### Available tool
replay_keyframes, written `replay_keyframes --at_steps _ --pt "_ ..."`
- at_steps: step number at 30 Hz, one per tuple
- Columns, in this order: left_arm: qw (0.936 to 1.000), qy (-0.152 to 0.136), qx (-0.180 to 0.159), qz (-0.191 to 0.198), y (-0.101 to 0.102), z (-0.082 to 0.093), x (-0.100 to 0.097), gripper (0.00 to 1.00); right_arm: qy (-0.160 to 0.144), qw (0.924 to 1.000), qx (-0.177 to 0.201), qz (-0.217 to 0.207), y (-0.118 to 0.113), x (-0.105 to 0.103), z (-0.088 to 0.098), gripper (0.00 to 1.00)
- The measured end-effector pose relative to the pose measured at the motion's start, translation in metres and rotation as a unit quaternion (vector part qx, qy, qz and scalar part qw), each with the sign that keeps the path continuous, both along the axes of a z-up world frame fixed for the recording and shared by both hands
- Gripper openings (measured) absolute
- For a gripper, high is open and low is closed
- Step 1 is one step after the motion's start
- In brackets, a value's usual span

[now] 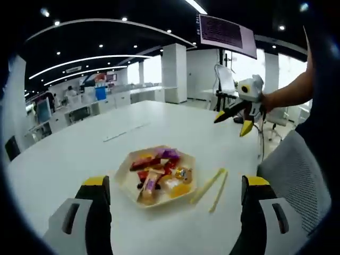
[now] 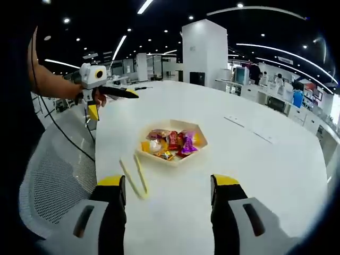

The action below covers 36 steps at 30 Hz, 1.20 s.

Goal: Place the target food into the container with the food tongs after gripping and lifting it, then release it inside without dropping or visibly crushing the food.

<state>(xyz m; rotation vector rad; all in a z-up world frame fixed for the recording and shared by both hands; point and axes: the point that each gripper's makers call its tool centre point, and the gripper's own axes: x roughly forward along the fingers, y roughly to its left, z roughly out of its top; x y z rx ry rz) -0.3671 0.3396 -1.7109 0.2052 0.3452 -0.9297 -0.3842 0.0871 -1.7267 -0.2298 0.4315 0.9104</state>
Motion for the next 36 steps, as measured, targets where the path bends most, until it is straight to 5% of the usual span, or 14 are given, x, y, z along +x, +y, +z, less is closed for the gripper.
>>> replay_keyframes --at_steps 14,36 --pt "0.9985 -0.014 -0.026 0.047 0.031 0.005 -0.007 0.99 -0.019 0.9934 0.008 -0.113 -0.046 -0.013 0.014 0.99" --pt "0.9972 -0.009 -0.034 0.066 0.044 -0.014 -0.019 0.99 -0.008 0.9873 0.009 -0.159 -0.057 -0.021 0.006 0.99"
